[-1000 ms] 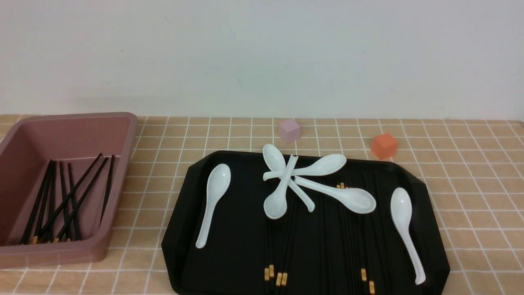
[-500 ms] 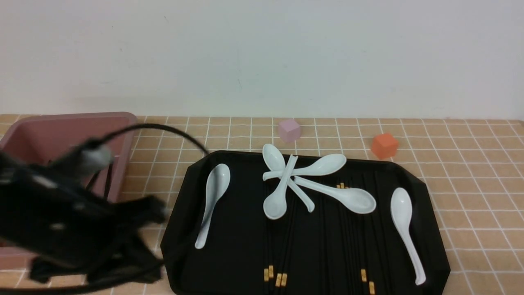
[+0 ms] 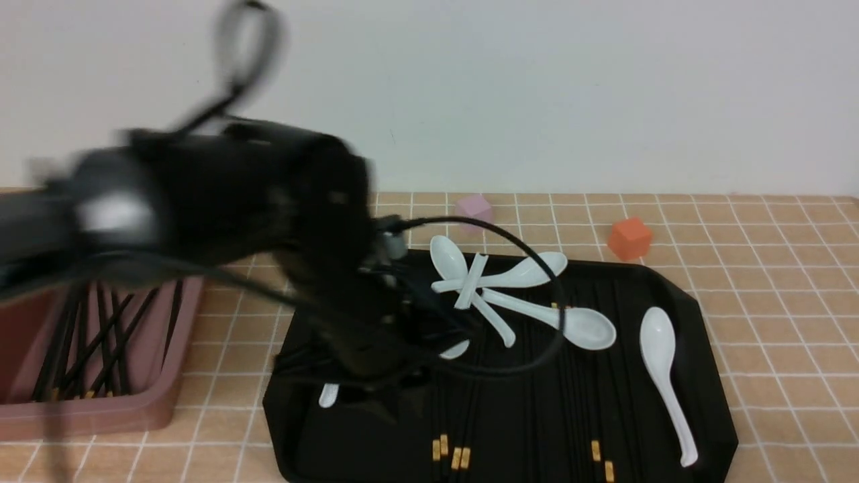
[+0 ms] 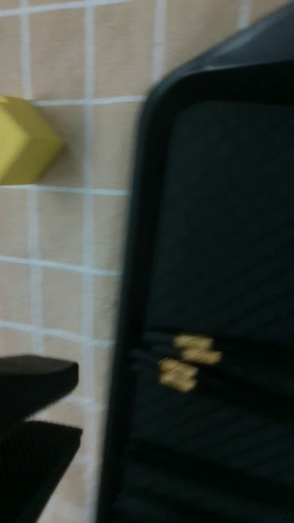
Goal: On brown tablecloth take chopsticks from black tray and put them in box.
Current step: 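Reach over to the black tray and grasp a pair of chopsticks with the left gripper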
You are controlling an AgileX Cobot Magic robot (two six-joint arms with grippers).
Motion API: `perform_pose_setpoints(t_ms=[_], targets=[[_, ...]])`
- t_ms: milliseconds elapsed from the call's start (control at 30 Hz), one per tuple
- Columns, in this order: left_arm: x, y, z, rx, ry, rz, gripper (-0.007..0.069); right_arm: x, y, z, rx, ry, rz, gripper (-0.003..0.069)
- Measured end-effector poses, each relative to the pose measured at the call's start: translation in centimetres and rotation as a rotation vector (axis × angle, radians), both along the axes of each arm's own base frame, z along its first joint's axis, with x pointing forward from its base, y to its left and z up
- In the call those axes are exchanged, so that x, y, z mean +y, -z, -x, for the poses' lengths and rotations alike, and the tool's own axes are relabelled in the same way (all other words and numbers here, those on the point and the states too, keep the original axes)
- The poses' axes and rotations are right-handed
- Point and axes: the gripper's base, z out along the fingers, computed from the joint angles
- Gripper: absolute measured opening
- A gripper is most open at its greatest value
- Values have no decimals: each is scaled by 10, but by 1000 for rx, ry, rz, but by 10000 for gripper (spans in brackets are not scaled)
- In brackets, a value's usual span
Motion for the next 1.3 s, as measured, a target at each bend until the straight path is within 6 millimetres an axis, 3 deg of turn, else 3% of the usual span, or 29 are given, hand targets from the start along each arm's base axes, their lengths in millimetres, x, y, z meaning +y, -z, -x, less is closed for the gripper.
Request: perform_pose_setpoints(t_ms=[200, 533, 1300], targets=[[-21, 37, -23, 39, -11, -63, 369, 0, 0, 0, 0, 0, 0, 240], [-33, 79, -47, -38, 10, -94, 379, 0, 0, 0, 0, 0, 0, 240], [-33, 91, -54, -57, 48, -160, 356, 0, 0, 0, 0, 0, 0, 240]])
